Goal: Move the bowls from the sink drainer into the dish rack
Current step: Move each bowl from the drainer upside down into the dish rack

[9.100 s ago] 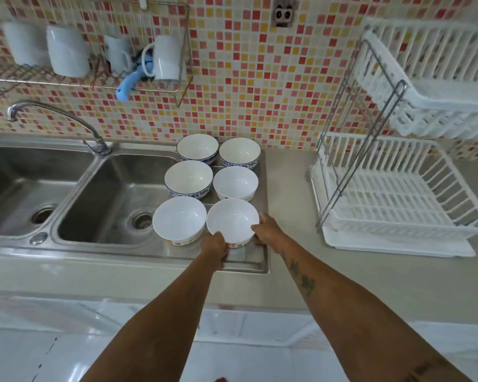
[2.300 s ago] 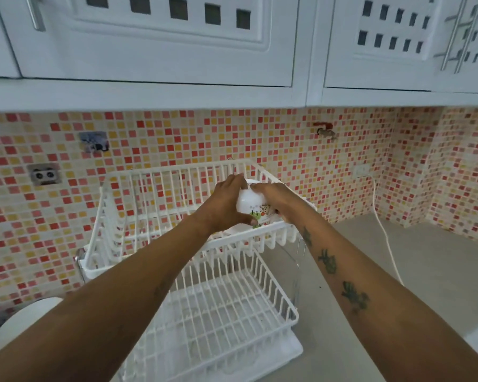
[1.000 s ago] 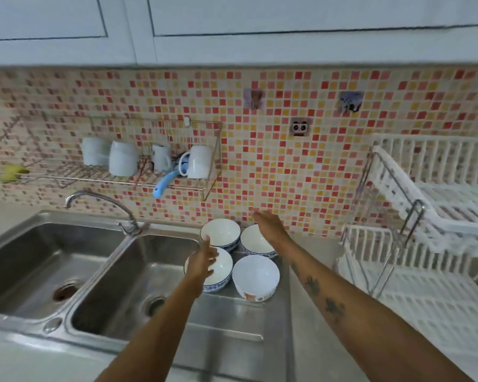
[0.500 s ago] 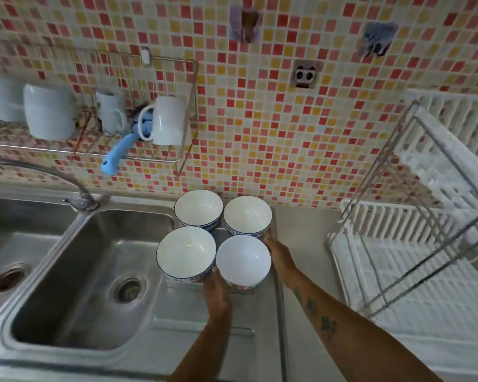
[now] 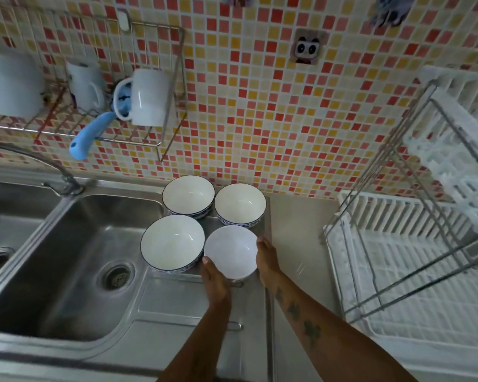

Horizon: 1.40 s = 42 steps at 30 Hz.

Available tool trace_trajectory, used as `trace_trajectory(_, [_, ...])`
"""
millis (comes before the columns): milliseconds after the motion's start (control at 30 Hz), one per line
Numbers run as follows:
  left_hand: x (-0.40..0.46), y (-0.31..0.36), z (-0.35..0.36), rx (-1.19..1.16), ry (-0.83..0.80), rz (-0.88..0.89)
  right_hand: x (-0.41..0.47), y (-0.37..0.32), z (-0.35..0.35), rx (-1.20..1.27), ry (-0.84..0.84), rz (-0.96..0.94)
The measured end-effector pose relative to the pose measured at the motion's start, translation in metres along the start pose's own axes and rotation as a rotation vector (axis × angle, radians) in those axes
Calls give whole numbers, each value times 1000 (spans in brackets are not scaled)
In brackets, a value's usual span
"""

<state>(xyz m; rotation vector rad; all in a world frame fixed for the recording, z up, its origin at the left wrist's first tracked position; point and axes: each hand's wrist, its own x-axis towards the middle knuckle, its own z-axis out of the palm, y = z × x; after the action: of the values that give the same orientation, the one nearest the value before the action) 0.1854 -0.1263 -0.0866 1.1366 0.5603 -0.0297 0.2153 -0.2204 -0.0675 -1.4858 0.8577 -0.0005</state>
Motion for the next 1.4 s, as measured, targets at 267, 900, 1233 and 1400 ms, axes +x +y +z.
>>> trace_trajectory(267, [0,-3,-4,-39,-6,-28,-15,-11,-1,70,12,43])
trace_trajectory(900, [-229,245,130,-493,-623,266,-238,-251,-175,453,12,-872])
trace_trajectory(1233, [-353,228,246,49,-1508,-252,-289,-251,-361,625,493,-1117])
trace_trajectory(1400, [-372,215,286,123,-1635,-447,-283,-243,-422,608,523,-1147])
